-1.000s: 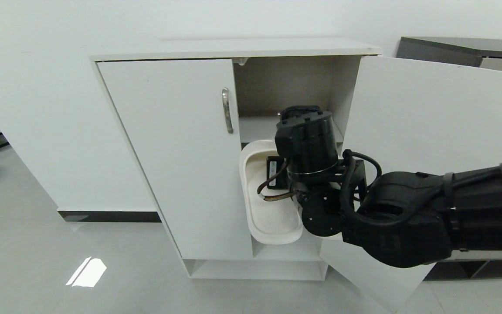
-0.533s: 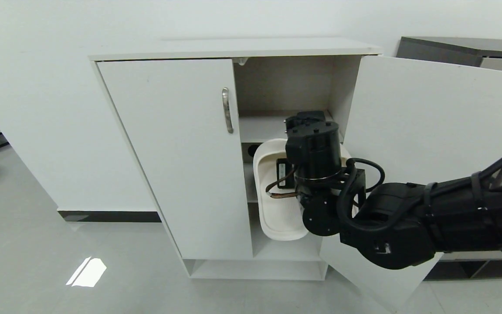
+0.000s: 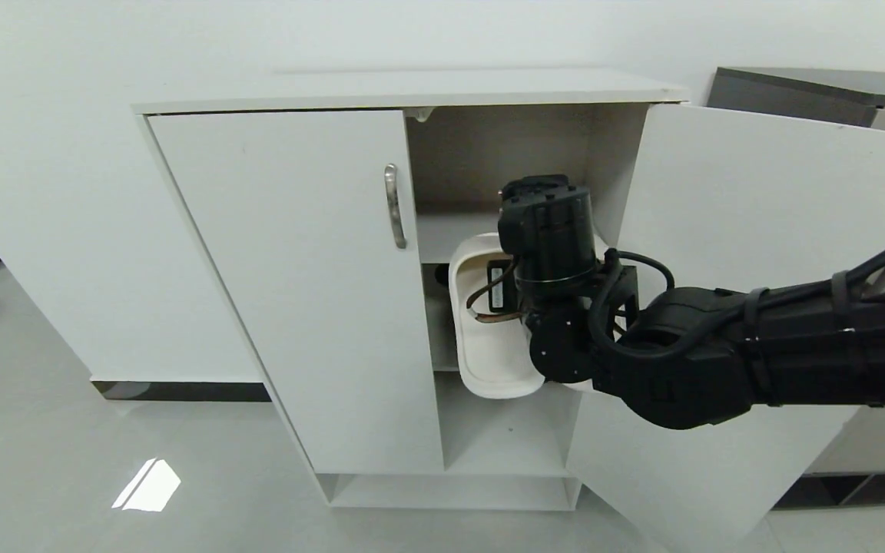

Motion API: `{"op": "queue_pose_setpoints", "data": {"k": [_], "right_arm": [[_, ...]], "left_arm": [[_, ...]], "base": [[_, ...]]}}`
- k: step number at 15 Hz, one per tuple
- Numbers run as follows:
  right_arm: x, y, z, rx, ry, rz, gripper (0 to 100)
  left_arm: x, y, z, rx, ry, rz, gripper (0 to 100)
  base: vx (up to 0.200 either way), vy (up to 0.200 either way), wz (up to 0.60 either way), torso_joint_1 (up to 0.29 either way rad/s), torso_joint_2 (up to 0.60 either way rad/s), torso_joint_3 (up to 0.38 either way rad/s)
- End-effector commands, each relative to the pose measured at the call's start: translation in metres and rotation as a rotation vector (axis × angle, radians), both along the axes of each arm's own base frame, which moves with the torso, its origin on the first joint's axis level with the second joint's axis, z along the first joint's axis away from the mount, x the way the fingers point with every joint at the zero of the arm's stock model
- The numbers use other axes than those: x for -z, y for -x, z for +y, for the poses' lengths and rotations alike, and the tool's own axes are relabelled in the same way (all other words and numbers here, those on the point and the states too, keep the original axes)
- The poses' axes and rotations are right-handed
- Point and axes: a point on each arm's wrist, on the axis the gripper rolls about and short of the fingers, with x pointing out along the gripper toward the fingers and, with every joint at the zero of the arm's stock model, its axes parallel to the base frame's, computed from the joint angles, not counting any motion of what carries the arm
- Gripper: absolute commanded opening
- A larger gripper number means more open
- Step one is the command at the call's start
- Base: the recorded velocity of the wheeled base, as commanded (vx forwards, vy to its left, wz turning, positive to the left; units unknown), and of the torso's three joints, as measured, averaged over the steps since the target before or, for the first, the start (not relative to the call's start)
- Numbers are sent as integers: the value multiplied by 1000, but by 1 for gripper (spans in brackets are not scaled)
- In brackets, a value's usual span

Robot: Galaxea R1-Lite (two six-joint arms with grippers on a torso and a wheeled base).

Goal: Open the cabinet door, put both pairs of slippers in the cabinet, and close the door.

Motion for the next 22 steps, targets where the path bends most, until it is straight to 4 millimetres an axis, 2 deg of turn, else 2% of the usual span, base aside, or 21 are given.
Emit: {"op": "queue_pose_setpoints", "data": {"k": [1, 8, 10, 13, 16, 20, 22], "right_arm": [[2, -6, 2, -12, 0, 4, 0], [-4, -28, 6, 0, 11, 21, 0], [0, -37, 11, 3, 6, 19, 0], [8, -52, 13, 21, 3, 16, 0], [2, -62, 16, 32, -27, -14, 0], [6, -79, 17, 51, -18, -8, 0], [12, -88, 16, 62, -4, 8, 0]], "left_arm": [[0, 0, 0, 0, 1, 0, 0], [0, 0, 0, 0, 1, 0, 0], [0, 0, 0, 0, 1, 0, 0], [0, 0, 0, 0, 4, 0, 0], [0, 0, 0, 0, 4, 0, 0], [0, 0, 0, 0, 5, 0, 0], [0, 0, 0, 0, 7, 0, 0]], "base": [[200, 0, 0, 2, 2, -7], [200, 0, 0, 4, 3, 1], [200, 0, 0, 0, 7, 5], [0, 0, 0, 0, 0, 0], [0, 0, 0, 0, 0, 0], [0, 0, 0, 0, 0, 0], [0, 0, 0, 0, 0, 0]]}}
